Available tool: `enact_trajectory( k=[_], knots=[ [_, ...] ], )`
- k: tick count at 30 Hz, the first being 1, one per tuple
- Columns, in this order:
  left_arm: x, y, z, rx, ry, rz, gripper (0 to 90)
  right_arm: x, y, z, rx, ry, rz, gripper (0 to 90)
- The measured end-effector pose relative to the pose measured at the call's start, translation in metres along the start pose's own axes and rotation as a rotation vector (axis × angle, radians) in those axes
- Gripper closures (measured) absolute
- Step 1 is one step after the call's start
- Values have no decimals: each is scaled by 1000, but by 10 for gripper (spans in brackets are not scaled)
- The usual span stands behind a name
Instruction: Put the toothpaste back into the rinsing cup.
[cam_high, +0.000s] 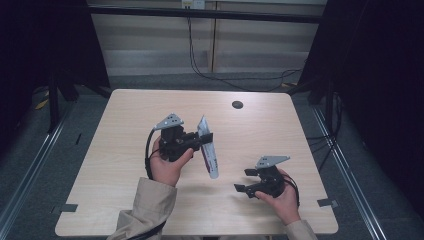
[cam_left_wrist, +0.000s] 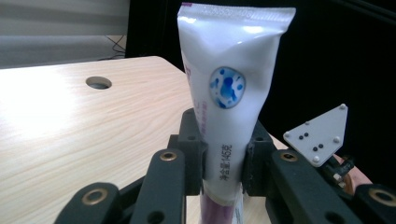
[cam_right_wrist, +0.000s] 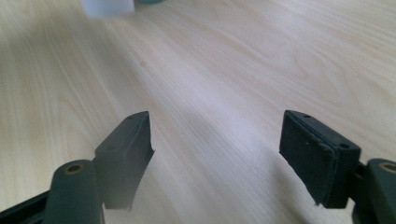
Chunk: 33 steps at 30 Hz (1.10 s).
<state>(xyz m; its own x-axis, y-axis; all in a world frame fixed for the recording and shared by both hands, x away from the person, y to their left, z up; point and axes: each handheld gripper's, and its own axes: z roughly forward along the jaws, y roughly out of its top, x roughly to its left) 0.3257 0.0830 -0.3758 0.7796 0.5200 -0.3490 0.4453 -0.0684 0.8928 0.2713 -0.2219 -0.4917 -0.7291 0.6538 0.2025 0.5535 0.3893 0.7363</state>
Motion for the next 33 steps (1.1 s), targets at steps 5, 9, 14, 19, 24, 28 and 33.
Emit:
enact_trajectory(
  k=[5, 9, 14, 19, 24, 28, 33],
  knots=[
    [1, 2, -4, 4, 16, 19, 743, -3, -9, 3, 19, -6, -6, 180],
    [2, 4, -6, 5, 34, 30, 743, -4, -14, 5, 33, -6, -33, 154],
    [3, 9, -10, 8, 46, 43, 743, -4, -19, 5, 11, -17, -78, 152],
    [5, 13, -13, 8, 58, 50, 743, -1, -19, 5, 26, -40, -110, 142],
    [6, 20, -17, 1, 71, 54, 743, 4, -20, 8, 46, -73, -168, 138],
    [6, 25, -22, 3, 80, 61, 743, 4, -20, 8, 45, -73, -167, 138],
    [7, 36, -29, -7, 93, 73, 743, 4, -20, 8, 45, -72, -167, 138]
  ],
)
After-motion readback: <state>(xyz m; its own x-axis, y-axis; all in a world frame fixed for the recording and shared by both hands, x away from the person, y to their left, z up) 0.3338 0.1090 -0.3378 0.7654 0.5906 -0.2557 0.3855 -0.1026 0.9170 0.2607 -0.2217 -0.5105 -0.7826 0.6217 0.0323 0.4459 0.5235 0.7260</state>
